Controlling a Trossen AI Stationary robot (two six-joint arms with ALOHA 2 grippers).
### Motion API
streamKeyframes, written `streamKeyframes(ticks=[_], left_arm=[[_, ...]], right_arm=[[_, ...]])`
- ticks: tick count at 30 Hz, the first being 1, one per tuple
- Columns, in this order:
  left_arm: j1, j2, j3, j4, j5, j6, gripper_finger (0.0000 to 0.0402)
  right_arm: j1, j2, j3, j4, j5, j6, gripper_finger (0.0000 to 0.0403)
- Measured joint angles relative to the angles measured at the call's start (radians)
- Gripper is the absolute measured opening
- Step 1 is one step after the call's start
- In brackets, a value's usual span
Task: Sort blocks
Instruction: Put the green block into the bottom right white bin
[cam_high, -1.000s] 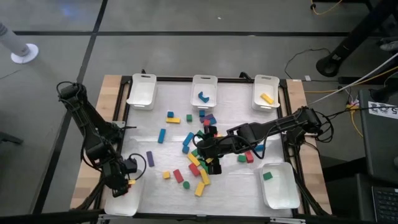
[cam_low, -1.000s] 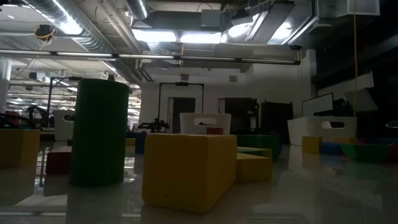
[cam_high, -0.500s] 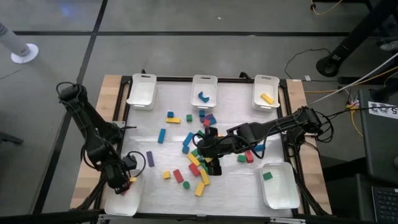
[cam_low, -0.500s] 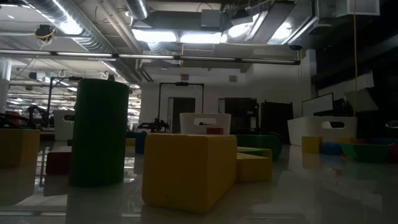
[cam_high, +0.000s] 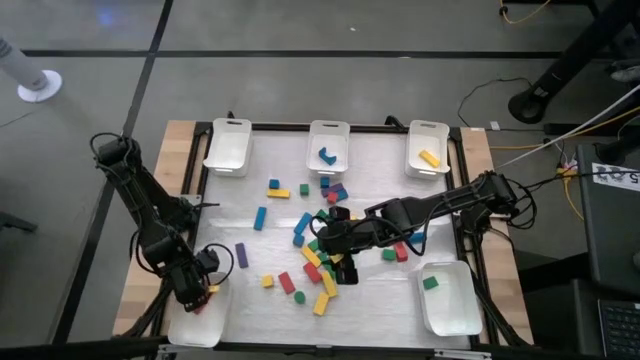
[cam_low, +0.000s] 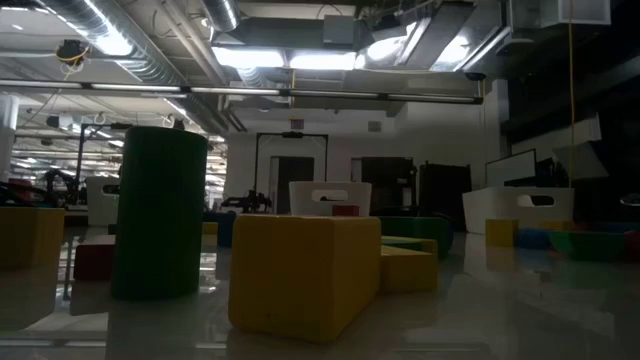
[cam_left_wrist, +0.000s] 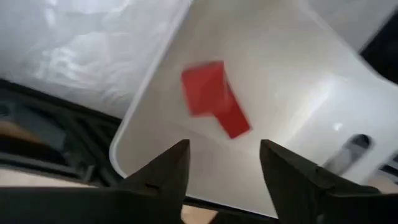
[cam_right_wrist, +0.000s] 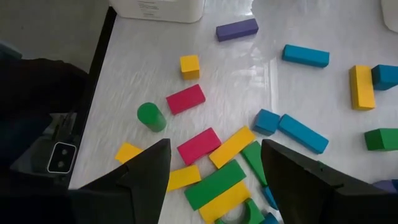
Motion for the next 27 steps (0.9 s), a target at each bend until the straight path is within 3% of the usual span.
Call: streamKeyframes(ticks=[4,12,20,27], left_arm=[[0.000,0.005,0.000,0.011,0.000,0.000,0.0217],[0.000,0.005,0.000,0.017,0.000,0.000,0.0221],[0.000,0.004,0.000,0.017,-0.022,0.000,0.0221],[0.000,0.004,0.000,0.016,-0.079,0.039,0.0221]], right_arm=[[0.000,0.020,0.000,0.059,0.000,0.000,0.0250],[0.000,0.156,0.000,0.279,-0.039,-0.071,0.0250],[0.004,0.257,0.000,0.305,-0.196,-0.086,0.0250],[0.037,0.319,0.000,0.366,-0.208,-0.106,0.0250]])
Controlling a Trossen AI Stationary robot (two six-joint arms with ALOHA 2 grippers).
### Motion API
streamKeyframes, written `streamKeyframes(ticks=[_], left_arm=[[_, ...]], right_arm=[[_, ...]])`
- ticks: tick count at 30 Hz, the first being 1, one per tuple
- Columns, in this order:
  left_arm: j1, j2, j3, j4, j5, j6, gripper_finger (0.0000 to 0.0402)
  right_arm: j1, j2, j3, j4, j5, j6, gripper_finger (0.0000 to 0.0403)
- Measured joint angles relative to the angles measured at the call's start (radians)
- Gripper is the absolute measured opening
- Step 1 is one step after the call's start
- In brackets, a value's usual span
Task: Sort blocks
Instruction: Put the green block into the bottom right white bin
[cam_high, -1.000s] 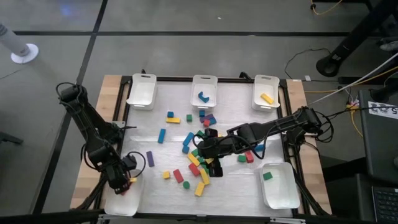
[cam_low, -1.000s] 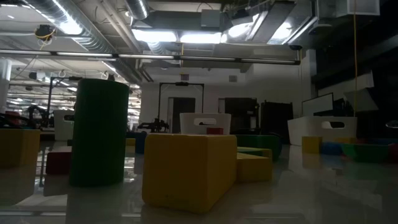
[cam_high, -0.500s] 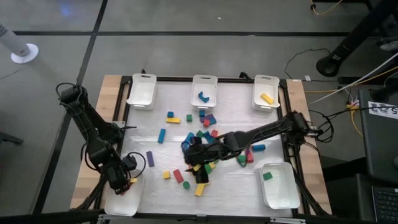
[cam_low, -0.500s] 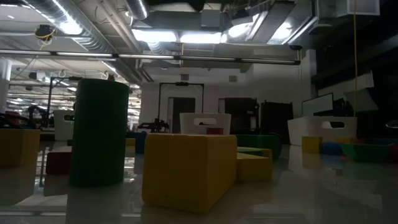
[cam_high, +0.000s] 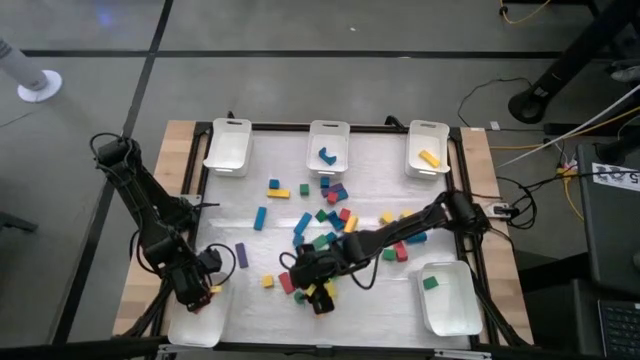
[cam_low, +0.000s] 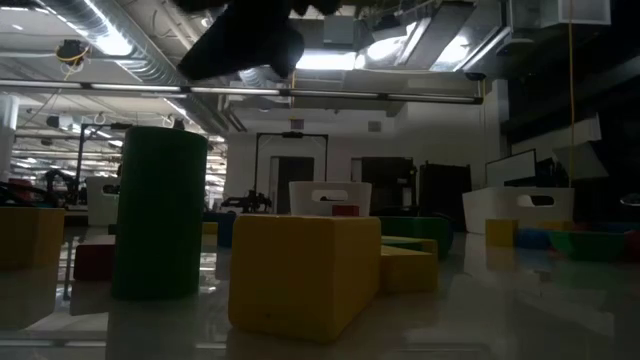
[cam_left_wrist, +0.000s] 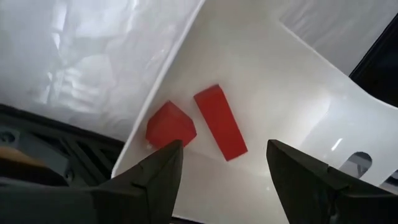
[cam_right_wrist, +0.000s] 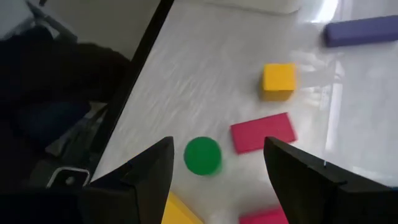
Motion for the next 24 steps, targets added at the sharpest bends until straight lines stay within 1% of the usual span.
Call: streamKeyframes(ticks=[4,9,24], left_arm=[[0.000,0.000,0.000,0.000,-0.018,0.023,0.0221],[0.000,0.000,0.000,0.000,-0.023,0.024,0.0221],[0.000,0.000,0.000,0.000,-0.030,0.014,0.0221]], right_arm=[[0.025,0.031,0.000,0.034,0.014,-0.039,0.0250],[0.045,0.058,0.000,0.045,0.112,-0.058,0.0250],[0.042,0.059,-0.019,0.051,0.107,-0.053,0.0250]])
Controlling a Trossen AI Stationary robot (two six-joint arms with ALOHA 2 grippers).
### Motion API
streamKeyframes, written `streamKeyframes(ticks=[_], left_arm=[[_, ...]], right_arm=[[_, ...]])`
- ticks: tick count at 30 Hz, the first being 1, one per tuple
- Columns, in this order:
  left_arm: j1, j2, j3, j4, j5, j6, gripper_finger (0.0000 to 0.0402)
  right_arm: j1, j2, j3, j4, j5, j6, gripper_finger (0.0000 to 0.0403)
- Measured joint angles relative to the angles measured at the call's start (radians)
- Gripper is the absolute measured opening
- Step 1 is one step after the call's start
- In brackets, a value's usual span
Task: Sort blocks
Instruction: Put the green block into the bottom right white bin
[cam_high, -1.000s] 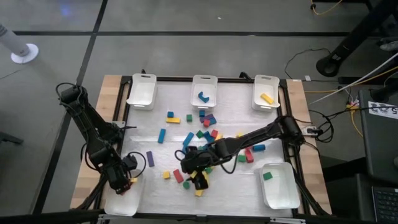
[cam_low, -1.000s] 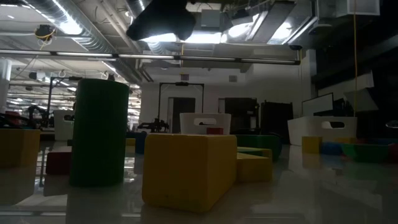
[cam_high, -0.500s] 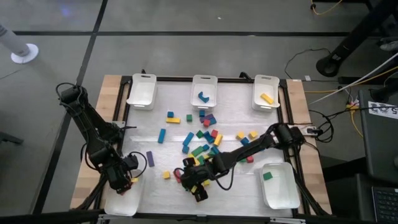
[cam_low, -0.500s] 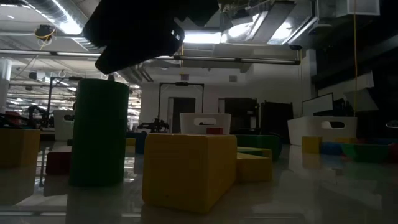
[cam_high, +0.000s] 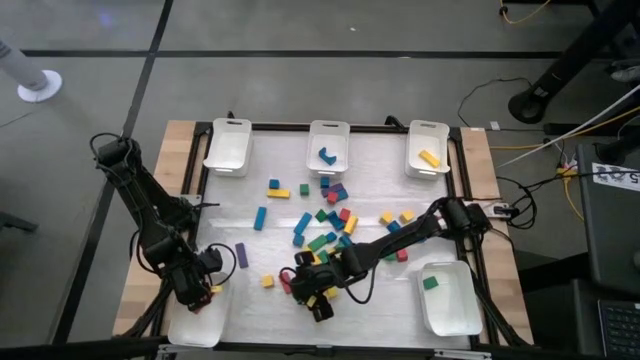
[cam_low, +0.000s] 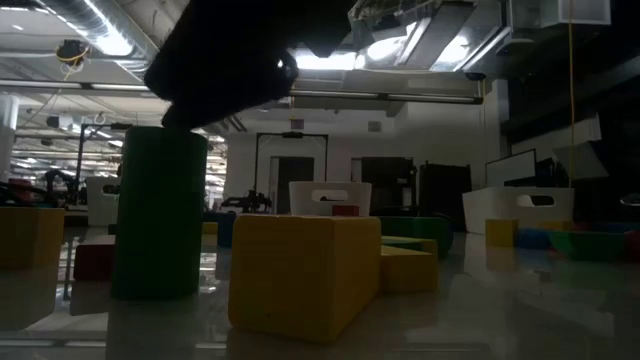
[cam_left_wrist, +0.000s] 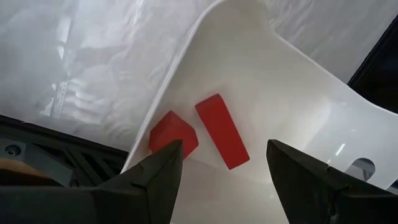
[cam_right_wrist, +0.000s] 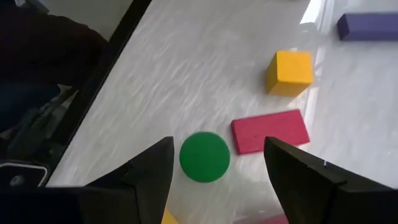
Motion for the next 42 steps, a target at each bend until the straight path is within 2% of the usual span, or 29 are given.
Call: streamKeyframes(ticks=[12,30,42], left_arm=[[0.000,0.000,0.000,0.000,0.000,0.000,0.0221],[0.000,0.000,0.000,0.000,-0.019,0.045,0.0221],[0.000,-0.001,0.000,0.002,-0.030,0.045,0.0221]], right_arm=[[0.000,0.000,-0.057,0.067,0.007,0.006,0.0250],[0.021,0.000,-0.060,0.081,0.035,0.005,0.0250],[0.025,0.063,-0.059,0.131,0.043,0.006,0.0250]])
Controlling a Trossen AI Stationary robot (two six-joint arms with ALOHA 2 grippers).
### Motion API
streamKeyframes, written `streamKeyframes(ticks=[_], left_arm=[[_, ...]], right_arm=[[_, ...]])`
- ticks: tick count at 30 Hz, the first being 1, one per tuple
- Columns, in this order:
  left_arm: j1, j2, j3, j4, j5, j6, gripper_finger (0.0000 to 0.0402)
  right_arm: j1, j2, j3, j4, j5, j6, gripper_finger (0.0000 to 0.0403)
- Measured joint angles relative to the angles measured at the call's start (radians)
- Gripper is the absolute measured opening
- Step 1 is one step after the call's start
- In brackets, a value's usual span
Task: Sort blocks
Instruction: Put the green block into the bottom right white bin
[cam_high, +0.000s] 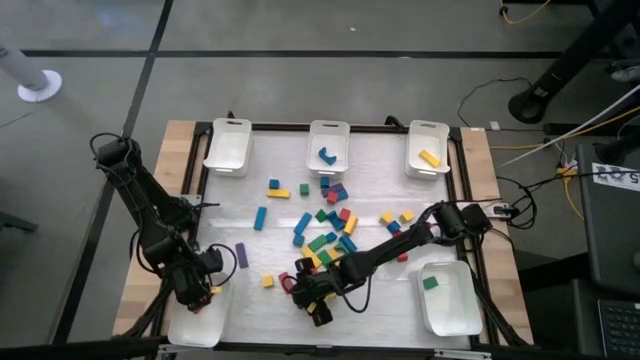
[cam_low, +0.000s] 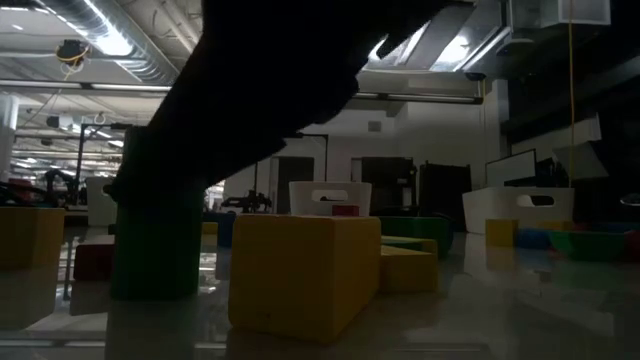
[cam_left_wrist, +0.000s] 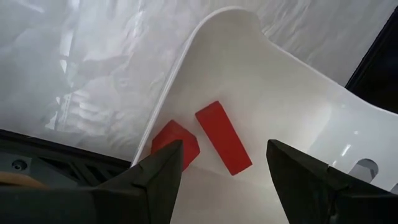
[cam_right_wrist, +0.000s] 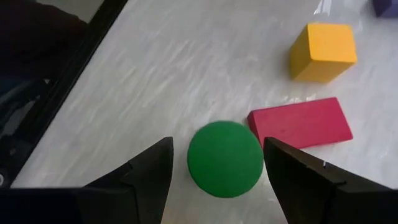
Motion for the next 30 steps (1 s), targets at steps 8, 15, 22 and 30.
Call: streamKeyframes(ticks=[8,15,22,30], left_arm=[[0.000,0.000,0.000,0.000,-0.011,0.000,0.0221],[0.000,0.000,0.000,0.001,-0.003,0.000,0.0221],[0.000,0.000,0.000,0.011,0.039,0.000,0.0221],[0.003,0.000,0.000,0.126,0.083,0.032,0.0221]], right_arm=[[0.000,0.000,0.000,0.002,0.007,0.001,0.0194],[0.000,0.002,0.000,0.003,0.007,0.001,0.0135],[0.000,-0.022,0.030,-0.048,0.007,0.000,0.0151],[0.000,-0.036,0.280,-0.425,0.006,-0.010,0.0139]])
